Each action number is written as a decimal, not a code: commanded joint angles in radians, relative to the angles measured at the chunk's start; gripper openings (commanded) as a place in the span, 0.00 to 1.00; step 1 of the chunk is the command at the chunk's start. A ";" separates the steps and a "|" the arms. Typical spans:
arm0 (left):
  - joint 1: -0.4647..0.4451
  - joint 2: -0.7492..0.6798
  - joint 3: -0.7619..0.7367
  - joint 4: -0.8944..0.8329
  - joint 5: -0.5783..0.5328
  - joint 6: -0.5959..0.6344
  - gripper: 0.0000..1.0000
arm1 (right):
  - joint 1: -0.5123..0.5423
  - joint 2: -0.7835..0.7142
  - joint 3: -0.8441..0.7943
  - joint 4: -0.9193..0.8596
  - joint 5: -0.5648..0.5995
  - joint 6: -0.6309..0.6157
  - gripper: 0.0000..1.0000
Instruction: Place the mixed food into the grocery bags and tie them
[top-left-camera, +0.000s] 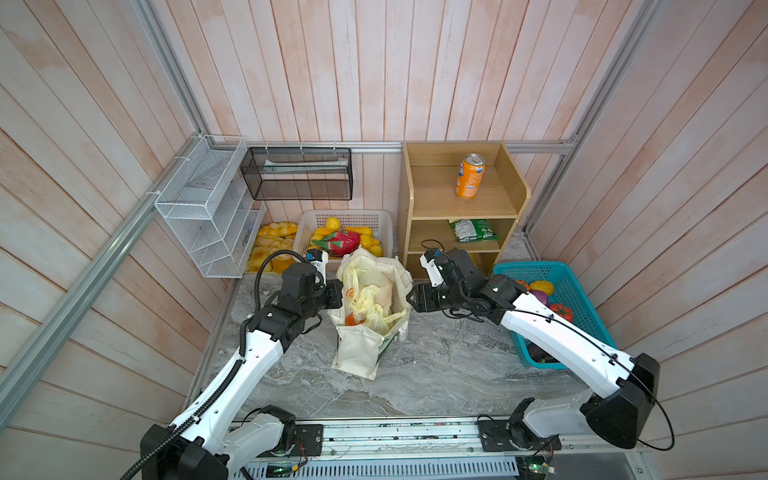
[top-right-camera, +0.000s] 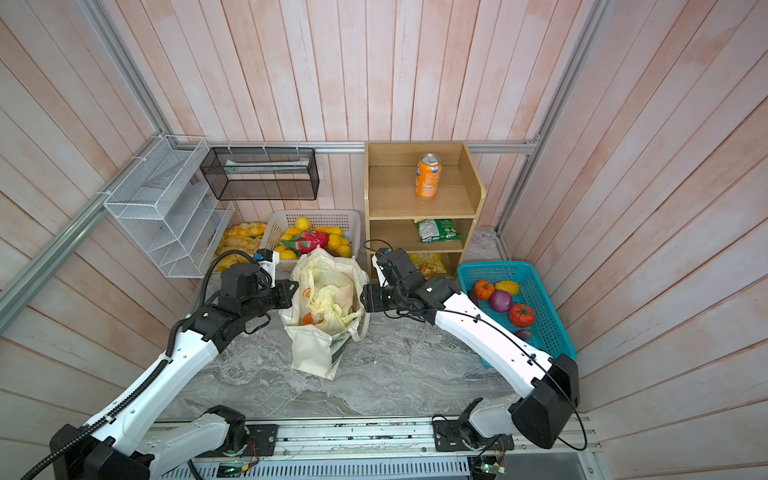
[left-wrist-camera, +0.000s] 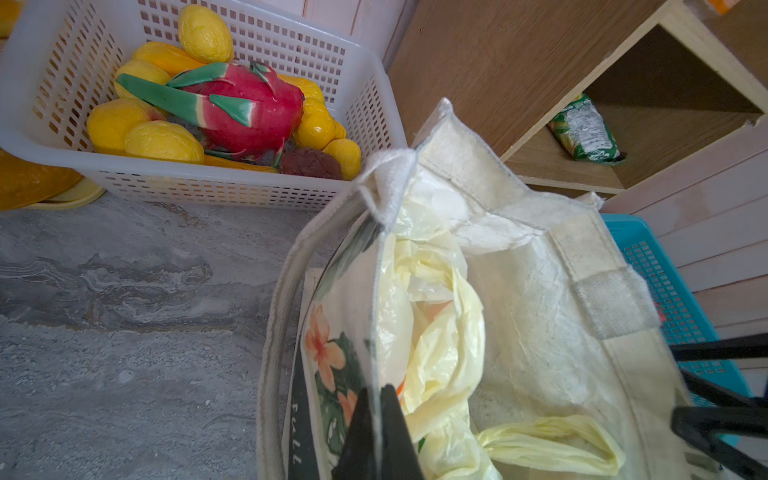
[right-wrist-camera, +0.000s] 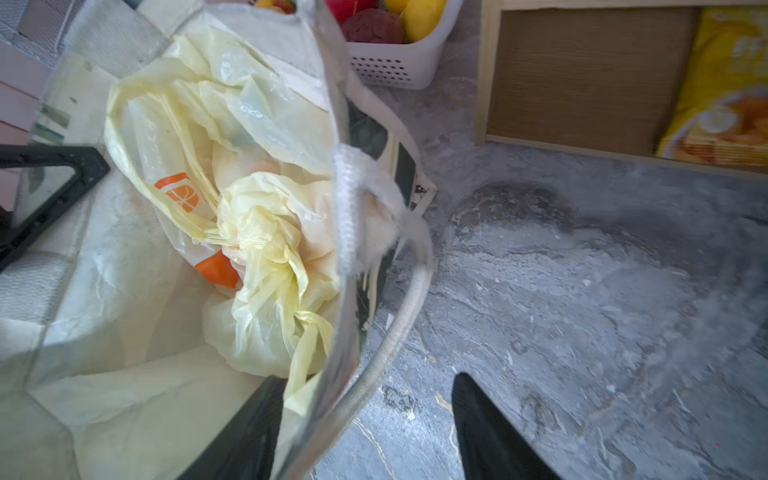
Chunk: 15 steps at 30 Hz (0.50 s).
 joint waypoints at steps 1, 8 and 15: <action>0.004 0.012 -0.011 0.084 0.065 -0.008 0.00 | -0.006 0.083 0.076 0.133 -0.147 0.013 0.18; -0.057 0.047 -0.024 0.242 0.167 -0.114 0.00 | -0.007 0.236 0.340 0.171 -0.279 0.001 0.00; -0.117 0.139 0.006 0.300 0.164 -0.144 0.00 | -0.021 0.275 0.295 0.216 -0.317 0.025 0.00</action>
